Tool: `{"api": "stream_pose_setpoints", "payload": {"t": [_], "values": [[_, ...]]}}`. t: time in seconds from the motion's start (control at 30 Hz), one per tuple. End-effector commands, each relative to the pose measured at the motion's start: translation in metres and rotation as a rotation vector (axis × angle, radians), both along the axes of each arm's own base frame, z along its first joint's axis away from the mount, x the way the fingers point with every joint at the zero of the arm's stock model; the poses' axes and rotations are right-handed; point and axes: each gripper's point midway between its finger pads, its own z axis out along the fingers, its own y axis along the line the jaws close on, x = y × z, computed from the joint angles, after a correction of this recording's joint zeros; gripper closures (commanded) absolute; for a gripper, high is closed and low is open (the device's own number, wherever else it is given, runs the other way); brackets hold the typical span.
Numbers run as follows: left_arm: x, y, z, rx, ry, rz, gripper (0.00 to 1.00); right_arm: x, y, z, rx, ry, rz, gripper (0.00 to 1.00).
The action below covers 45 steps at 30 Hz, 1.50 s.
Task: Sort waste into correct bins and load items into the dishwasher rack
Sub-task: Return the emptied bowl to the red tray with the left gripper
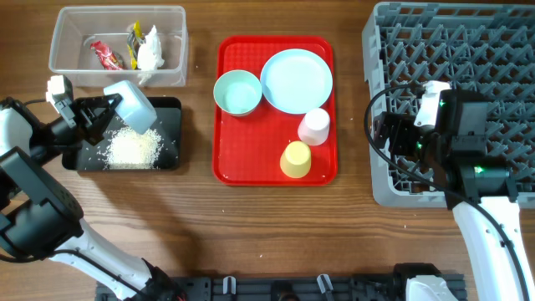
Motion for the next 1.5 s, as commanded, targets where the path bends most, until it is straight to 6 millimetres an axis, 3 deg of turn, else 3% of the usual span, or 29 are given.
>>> {"api": "stream_pose_setpoints", "payload": {"t": [0.0, 0.37, 0.53, 0.67, 0.8, 0.87, 0.93, 1.03, 1.1, 1.17, 1.27, 1.3, 1.43, 1.47], "values": [[0.004, 0.005, 0.006, -0.024, -0.01, 0.028, 0.96, 0.004, -0.001, 0.006, -0.01, -0.012, -0.004, 0.0], [0.004, 0.005, 0.006, -0.016, -0.02, 0.028, 0.96, 0.003, -0.001, 0.006, -0.01, -0.01, -0.004, 0.0], [0.002, -0.003, 0.003, 0.071, -0.093, -0.015, 0.96, 0.003, 0.0, 0.006, -0.009, -0.01, -0.004, 0.0], [-0.002, -0.038, 0.014, 0.212, -0.201, -0.162, 0.96, 0.003, 0.0, 0.006, -0.007, -0.009, -0.005, 0.0], [-0.01, -0.116, 0.015, 0.375, -0.297, -0.473, 0.96, 0.003, 0.0, 0.006, -0.007, -0.01, -0.005, 0.0], [-0.013, -0.155, -0.002, 0.435, -0.278, -0.611, 0.96, 0.003, 0.0, 0.005, -0.007, -0.008, -0.006, 0.0], [-0.009, -0.194, -0.039, 0.606, -0.139, -0.734, 0.96, 0.003, 0.0, 0.005, -0.007, -0.008, -0.006, 0.0], [-0.007, -0.219, -0.094, 1.025, 0.065, -0.774, 0.96, 0.001, -0.001, 0.004, -0.008, 0.004, -0.005, 0.0], [-0.014, -0.235, -0.106, 1.176, 0.055, -0.815, 0.96, 0.001, 0.0, 0.004, -0.008, 0.002, -0.005, 0.0], [-0.015, -0.236, -0.117, 1.392, 0.077, -0.795, 0.96, 0.001, 0.0, 0.004, -0.008, 0.002, -0.005, 0.0], [-0.028, -0.258, -0.118, 1.432, 0.028, -0.851, 0.96, 0.001, 0.0, 0.004, -0.008, 0.003, -0.006, 0.0], [-0.031, -0.264, -0.118, 1.434, 0.017, -0.864, 0.93, 0.001, 0.0, 0.004, -0.008, 0.003, -0.005, 0.0], [-0.033, -0.269, -0.118, 1.424, 0.046, -0.84, 0.28, 0.001, 0.0, 0.004, -0.006, 0.001, 0.0, 0.0], [-0.033, -0.269, -0.118, 1.423, 0.048, -0.837, 0.25, 0.002, 0.004, 0.005, 0.012, -0.004, 0.015, 0.0]]}}
